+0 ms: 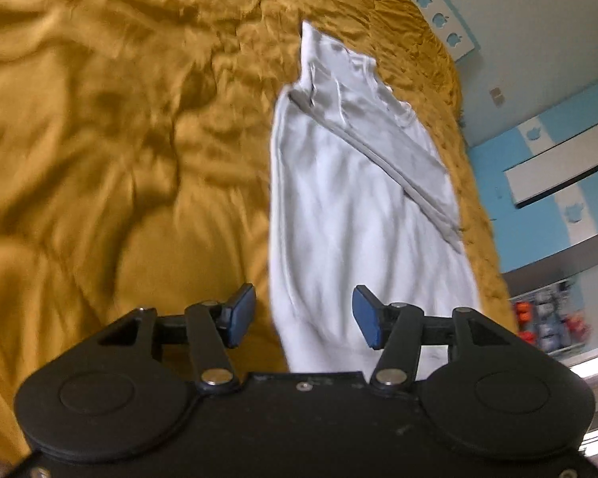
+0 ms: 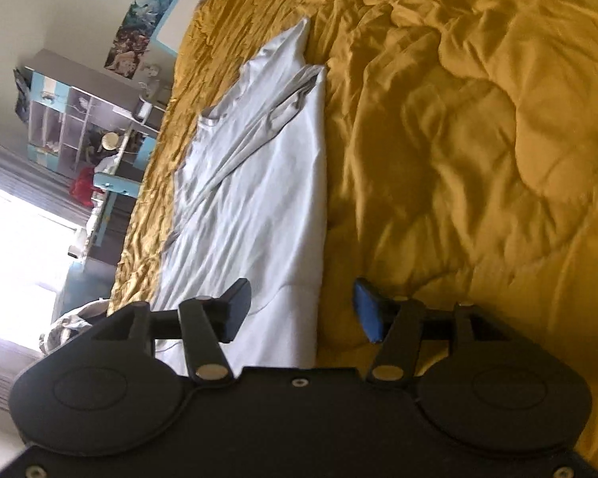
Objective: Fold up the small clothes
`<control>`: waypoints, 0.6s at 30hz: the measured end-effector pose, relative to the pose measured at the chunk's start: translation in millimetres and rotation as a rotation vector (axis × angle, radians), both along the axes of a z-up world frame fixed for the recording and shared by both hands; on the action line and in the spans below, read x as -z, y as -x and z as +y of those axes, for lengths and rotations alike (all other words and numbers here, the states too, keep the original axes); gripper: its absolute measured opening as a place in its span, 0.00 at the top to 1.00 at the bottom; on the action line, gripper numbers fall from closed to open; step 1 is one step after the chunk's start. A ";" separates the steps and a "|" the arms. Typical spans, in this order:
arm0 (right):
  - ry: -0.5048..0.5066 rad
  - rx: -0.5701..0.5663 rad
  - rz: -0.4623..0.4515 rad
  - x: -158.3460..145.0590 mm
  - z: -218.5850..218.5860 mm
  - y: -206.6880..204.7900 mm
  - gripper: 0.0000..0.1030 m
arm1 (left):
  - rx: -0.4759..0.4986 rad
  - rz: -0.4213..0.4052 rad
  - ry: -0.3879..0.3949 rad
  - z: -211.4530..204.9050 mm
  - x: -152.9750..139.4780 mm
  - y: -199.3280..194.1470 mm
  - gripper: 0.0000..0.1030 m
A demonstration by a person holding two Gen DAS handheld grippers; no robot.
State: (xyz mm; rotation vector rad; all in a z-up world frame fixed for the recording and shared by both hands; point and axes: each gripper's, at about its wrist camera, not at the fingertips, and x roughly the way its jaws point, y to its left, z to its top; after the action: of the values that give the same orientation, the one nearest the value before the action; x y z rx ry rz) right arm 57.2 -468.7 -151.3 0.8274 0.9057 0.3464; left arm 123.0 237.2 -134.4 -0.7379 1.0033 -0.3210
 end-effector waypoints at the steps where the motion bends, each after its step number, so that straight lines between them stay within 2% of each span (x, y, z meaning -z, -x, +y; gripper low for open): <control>1: -0.019 -0.010 -0.001 0.1 2.3 -0.5 0.41 | 0.006 0.019 0.024 -1.0 3.3 3.3 0.46; 8: -0.086 -0.012 0.001 6.7 22.2 -0.3 0.37 | -0.001 0.067 0.095 -14.6 14.3 9.6 0.45; 11: -0.096 -0.015 0.011 8.1 27.9 -3.7 0.36 | 0.003 0.087 0.098 -19.0 14.1 7.1 0.44; 14: -0.105 0.000 0.024 9.9 29.1 -5.6 0.36 | -0.011 0.117 0.150 -16.0 16.3 2.9 0.46; 15: -0.109 0.008 0.024 9.7 30.3 -6.6 0.38 | -0.012 0.125 0.175 -14.3 17.7 1.8 0.48; 16: -0.107 0.015 0.023 9.6 32.5 -5.9 0.51 | -0.013 0.137 0.201 -14.3 19.4 2.2 0.48; 18: -0.104 0.001 0.050 11.7 36.8 -7.8 0.68 | -0.010 0.150 0.230 -15.4 21.9 5.7 0.48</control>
State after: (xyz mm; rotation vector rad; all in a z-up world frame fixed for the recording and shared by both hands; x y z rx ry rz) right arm 65.1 -431.9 -163.0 0.9357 0.9402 0.3756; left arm 117.2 221.8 -156.3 -0.9863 1.1155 -0.3806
